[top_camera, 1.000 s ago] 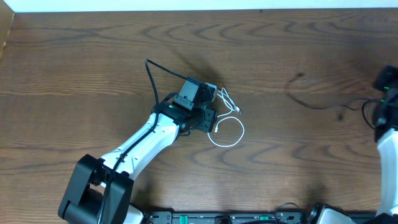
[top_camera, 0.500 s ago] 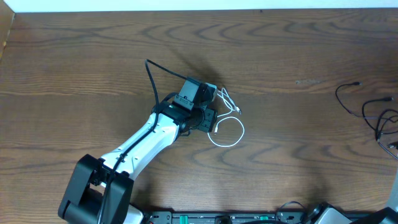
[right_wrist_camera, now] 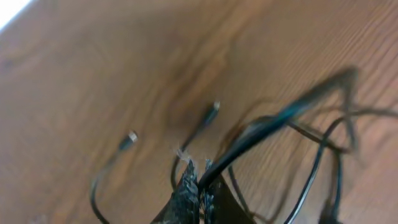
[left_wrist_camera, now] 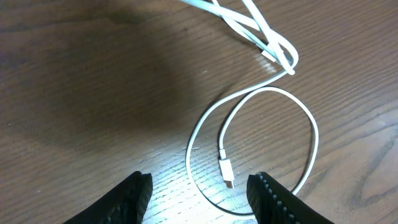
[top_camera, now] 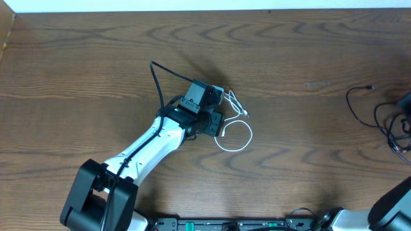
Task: Untangle cables
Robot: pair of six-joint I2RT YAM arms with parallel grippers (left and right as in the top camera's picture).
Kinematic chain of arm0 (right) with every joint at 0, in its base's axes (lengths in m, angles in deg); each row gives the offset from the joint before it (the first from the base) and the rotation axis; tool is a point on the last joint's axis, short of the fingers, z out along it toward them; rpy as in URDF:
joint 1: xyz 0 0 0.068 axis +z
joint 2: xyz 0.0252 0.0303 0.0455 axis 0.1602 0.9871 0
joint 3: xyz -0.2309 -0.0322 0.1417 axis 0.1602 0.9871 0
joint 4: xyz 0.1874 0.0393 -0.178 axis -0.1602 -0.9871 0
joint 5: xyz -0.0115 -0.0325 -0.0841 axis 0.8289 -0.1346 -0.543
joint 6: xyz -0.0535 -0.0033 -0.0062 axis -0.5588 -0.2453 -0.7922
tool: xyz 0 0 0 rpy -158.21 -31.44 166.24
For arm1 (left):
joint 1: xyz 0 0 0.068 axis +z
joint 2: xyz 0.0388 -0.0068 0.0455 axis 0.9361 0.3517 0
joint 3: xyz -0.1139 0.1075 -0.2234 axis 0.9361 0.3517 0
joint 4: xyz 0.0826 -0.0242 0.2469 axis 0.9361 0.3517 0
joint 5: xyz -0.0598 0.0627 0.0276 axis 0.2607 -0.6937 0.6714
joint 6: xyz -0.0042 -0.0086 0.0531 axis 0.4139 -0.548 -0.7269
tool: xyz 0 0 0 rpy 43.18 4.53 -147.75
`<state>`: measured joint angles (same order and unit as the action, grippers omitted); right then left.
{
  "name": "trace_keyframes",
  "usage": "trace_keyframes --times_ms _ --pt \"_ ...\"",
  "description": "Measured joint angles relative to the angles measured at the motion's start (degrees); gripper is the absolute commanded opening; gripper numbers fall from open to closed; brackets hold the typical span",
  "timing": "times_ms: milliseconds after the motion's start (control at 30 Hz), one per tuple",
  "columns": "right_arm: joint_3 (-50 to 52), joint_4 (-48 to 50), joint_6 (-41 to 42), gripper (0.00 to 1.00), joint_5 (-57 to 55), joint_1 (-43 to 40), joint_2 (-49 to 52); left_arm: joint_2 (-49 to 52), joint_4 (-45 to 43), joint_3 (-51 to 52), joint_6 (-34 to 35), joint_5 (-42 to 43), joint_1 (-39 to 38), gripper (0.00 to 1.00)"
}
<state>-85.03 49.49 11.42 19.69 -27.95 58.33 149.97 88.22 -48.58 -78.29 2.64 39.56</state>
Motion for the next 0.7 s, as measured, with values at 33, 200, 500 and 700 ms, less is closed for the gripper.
trace_keyframes --times_ms 33,200,500,700 --pt "-0.94 -1.36 -0.07 0.01 0.33 0.00 0.87 0.00 0.00 0.00 0.02 0.00 0.00 0.54" --pt "-6.84 -6.21 -0.42 0.99 2.32 0.00 4.13 0.00 0.00 0.00 0.02 0.00 0.00 0.60" --pt "-7.87 -4.74 -0.39 0.99 23.34 0.74 4.20 0.00 -0.02 0.00 0.24 0.02 0.00 0.64" --pt "-7.89 -10.73 -0.02 0.99 28.02 6.05 4.20 0.00 -0.02 0.00 0.24 0.02 0.00 0.64"
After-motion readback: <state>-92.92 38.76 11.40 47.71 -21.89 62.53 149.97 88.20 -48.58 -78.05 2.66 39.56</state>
